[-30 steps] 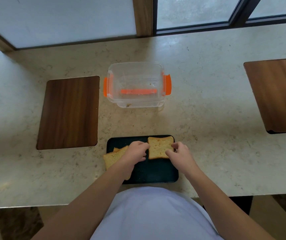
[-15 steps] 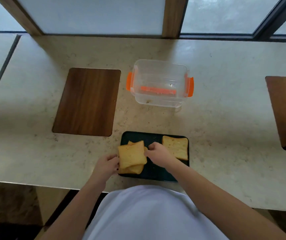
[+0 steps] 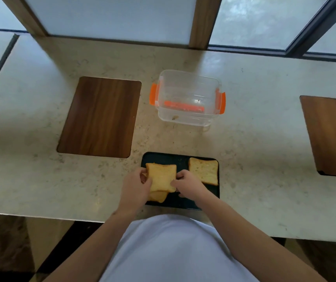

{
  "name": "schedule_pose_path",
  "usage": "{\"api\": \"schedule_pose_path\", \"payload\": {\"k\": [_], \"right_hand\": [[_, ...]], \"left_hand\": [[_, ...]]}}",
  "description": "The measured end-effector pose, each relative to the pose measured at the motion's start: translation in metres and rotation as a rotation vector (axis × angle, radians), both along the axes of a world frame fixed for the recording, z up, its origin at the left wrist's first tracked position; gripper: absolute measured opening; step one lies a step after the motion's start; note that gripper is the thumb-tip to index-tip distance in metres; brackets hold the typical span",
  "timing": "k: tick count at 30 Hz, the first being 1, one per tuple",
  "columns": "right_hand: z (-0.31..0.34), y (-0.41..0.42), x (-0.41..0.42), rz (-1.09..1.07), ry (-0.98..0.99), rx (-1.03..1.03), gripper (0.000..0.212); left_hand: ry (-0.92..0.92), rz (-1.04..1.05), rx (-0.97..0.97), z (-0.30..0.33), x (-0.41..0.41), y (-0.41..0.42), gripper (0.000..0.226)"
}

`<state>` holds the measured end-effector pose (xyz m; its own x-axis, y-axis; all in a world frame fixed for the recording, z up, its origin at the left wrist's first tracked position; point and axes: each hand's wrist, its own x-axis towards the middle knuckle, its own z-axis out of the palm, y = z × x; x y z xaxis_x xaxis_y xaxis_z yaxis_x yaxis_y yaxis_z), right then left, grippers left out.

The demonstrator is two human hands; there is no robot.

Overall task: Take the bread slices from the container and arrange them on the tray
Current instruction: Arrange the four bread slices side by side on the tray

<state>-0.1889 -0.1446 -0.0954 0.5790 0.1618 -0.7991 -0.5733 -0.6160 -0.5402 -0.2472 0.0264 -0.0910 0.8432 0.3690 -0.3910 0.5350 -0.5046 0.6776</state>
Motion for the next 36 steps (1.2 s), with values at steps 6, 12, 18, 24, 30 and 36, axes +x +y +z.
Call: {"api": "schedule_pose_path", "payload": {"k": [6, 12, 18, 24, 30, 36], "right_hand": [[0.009, -0.044, -0.024, -0.178, -0.003, 0.020, 0.019], [0.010, -0.100, -0.058, -0.227, 0.032, -0.093, 0.020], [0.007, -0.125, -0.063, -0.245, -0.015, -0.155, 0.020], [0.002, -0.127, -0.056, -0.232, -0.070, -0.191, 0.026], [-0.004, -0.127, -0.056, -0.258, -0.094, -0.196, 0.024], [-0.012, -0.125, -0.058, -0.240, -0.134, -0.212, 0.036]], "left_hand": [[-0.107, -0.191, 0.027, 0.013, 0.006, -0.034, 0.028], [0.041, -0.470, 0.065, -0.007, 0.001, -0.077, 0.023], [0.271, -0.456, -0.091, -0.029, 0.007, -0.101, 0.031], [0.333, -0.375, -0.118, -0.040, 0.007, -0.106, 0.005], [0.251, -0.304, -0.098, -0.042, 0.008, -0.113, 0.031], [0.243, -0.325, -0.071, -0.037, 0.005, -0.108, 0.048]]}}
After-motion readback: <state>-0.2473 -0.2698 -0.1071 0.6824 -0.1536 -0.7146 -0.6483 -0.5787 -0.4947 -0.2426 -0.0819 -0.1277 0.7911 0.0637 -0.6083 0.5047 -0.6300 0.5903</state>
